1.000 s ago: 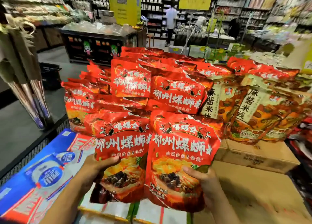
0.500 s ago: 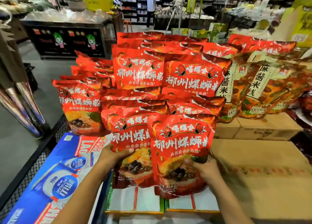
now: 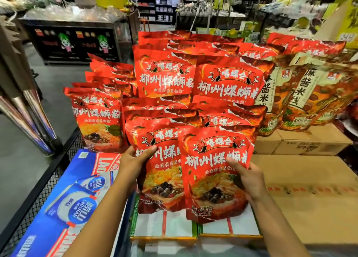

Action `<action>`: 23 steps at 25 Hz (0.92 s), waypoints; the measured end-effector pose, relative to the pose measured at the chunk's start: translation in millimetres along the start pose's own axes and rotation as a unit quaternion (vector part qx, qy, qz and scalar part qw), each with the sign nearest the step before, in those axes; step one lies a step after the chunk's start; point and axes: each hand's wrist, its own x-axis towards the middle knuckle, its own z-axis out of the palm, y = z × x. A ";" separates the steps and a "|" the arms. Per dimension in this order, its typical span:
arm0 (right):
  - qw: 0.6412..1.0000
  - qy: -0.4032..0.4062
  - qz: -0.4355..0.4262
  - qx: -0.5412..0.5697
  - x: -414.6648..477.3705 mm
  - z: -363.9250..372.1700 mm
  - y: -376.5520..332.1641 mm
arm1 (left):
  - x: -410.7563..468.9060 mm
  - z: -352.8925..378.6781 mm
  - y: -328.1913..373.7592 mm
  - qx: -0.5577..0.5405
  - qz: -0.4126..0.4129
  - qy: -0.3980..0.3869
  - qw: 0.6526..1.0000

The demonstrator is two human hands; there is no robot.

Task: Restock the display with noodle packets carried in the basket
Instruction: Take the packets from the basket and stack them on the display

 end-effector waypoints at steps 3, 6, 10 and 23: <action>0.999 0.043 -0.004 0.029 -0.6 2.2 7.2 | -0.3 -5.3 2.4 -0.008 -0.012 -0.028 0.999; 0.988 0.116 0.004 0.100 -1.8 -7.8 12.7 | 2.0 -15.8 -0.8 -0.002 -0.005 -0.040 0.999; 0.978 0.150 0.023 0.144 -5.8 -10.2 19.8 | 0.9 -17.1 -9.1 -0.019 0.002 -0.022 1.000; 0.990 0.131 0.025 -0.034 -12.7 -3.4 8.8 | 5.9 -7.2 4.2 0.139 -0.053 -0.044 0.988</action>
